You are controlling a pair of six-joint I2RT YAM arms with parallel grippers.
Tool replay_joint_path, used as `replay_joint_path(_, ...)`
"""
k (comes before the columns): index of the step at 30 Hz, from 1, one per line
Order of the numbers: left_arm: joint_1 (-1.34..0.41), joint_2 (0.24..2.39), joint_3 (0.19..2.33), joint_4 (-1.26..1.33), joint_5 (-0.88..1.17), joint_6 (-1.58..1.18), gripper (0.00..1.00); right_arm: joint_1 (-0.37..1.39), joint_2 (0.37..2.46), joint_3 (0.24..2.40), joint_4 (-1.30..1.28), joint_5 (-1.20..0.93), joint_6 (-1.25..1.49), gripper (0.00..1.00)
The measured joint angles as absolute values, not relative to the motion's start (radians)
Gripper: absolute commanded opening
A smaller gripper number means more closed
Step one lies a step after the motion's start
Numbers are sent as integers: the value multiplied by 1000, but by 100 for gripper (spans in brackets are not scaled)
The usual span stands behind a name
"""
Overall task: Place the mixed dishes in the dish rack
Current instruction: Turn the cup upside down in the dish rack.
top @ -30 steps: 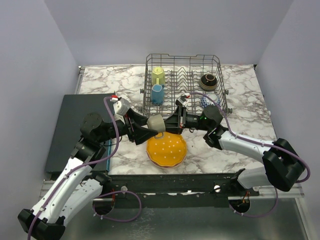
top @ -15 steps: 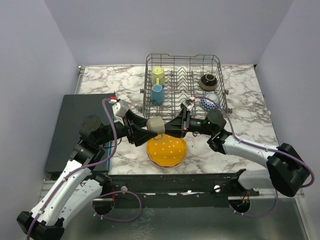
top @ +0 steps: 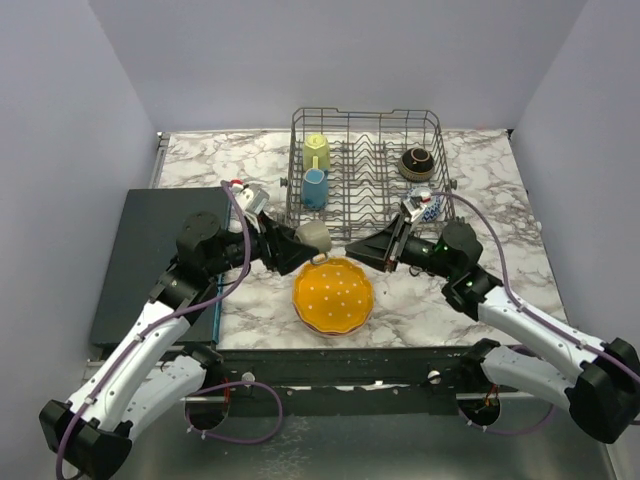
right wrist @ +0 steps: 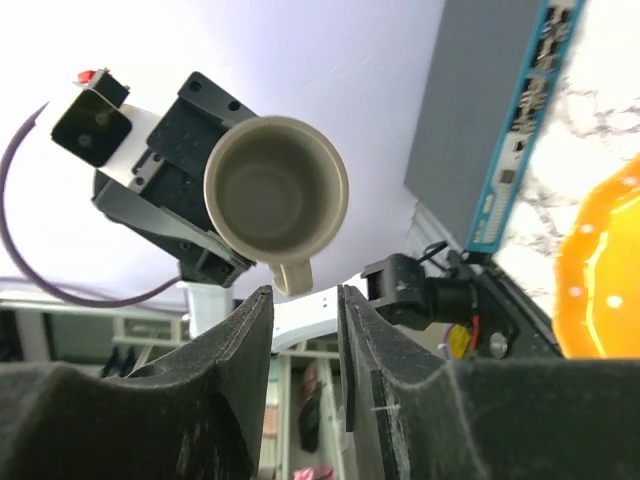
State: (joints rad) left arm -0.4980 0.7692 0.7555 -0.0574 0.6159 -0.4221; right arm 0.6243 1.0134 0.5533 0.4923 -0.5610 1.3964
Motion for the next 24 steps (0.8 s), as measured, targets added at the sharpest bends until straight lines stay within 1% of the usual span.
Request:
replay_joint_path(5,-498,855,829,-108,543,-442,0,622,911,601,273,-445,1265,40)
replay_joint_path(12,-498,976,927,-175,422,-483,0,622,812,704,1,-280,1086,40)
replay_joint_path(18,-498,1063,986,-220,327,-551,0,622,750,734,-158,-167,982,40)
replay_joint_path(24,-498,1160,1058,-261,239,-625,0,622,703,734,-261,-95,923,40)
